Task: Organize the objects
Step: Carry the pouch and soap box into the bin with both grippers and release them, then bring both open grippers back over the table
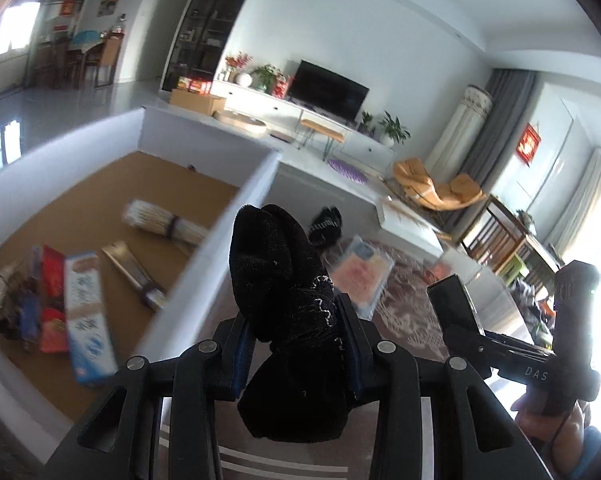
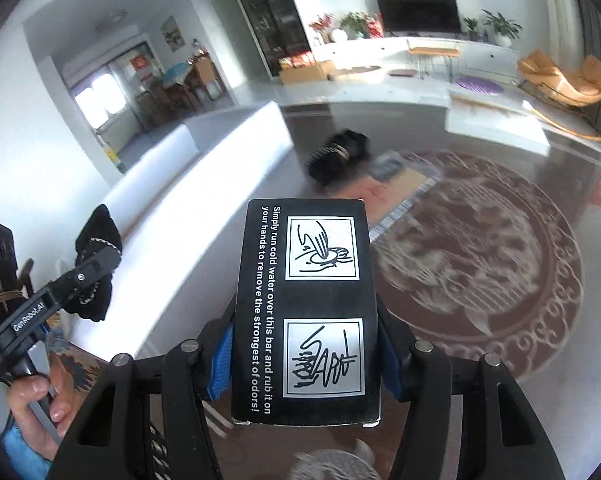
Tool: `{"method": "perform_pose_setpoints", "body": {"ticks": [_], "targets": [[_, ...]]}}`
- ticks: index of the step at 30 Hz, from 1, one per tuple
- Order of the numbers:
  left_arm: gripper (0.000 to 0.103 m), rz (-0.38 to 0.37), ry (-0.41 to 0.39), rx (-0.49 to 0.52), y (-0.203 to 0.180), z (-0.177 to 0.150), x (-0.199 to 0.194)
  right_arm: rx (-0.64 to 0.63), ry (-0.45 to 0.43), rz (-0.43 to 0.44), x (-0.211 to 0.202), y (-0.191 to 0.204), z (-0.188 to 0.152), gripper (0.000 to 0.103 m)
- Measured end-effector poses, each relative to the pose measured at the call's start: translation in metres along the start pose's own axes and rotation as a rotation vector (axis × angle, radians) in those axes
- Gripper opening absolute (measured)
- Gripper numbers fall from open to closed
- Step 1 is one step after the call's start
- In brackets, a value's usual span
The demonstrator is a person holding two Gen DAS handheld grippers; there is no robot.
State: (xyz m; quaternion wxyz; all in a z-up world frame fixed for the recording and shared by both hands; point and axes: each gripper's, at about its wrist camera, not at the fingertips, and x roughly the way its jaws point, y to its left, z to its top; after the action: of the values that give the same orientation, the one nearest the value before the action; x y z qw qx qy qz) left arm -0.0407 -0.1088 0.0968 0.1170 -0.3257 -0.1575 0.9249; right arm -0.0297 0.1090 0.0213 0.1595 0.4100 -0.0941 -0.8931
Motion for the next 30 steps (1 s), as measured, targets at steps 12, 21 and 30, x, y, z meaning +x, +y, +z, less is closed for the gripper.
{"method": "perform_pose_setpoints", "body": {"ticks": [12,21,30], "targets": [[0.072,0.446,0.126,-0.164,0.148,0.038,-0.001,-0.186,0.087,0.284,0.129,0.216,0.056,0.078],[0.075,0.321,0.041,-0.134,0.108,0.002,-0.037,-0.258,-0.021,-0.005,0.09,0.122,-0.022,0.096],[0.103,0.053,0.115,0.162,-0.044,-0.05,0.008,-0.052,0.045,-0.386,0.024,-0.065,-0.1,0.096]]}}
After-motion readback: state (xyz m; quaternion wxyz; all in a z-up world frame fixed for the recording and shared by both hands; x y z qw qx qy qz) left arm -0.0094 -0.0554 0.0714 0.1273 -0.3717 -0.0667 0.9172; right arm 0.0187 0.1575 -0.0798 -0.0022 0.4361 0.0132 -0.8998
